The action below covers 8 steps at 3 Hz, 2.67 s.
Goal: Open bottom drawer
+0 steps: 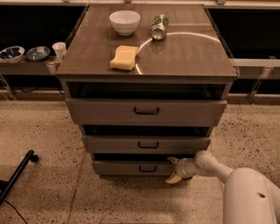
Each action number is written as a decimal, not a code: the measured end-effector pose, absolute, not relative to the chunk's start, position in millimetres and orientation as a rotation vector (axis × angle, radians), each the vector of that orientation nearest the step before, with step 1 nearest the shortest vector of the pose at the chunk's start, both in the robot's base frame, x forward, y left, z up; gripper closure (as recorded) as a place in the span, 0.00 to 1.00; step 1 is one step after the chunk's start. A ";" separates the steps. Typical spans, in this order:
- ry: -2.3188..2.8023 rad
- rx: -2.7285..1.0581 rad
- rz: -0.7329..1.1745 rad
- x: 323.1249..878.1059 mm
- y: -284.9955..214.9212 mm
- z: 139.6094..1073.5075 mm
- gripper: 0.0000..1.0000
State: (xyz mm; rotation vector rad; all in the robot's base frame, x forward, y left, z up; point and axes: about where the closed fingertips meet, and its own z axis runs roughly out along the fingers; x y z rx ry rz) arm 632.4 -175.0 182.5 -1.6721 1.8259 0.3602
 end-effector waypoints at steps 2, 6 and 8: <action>1.792 -1.759 0.391 606.6 -162.0 182.9 0.40; 1.784 -1.949 0.518 517.7 -151.7 178.0 0.50; 1.792 -1.949 0.466 496.1 -160.1 207.5 0.49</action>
Offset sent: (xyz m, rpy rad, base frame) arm -0.0417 0.0153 0.0076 -0.0279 0.0227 0.1176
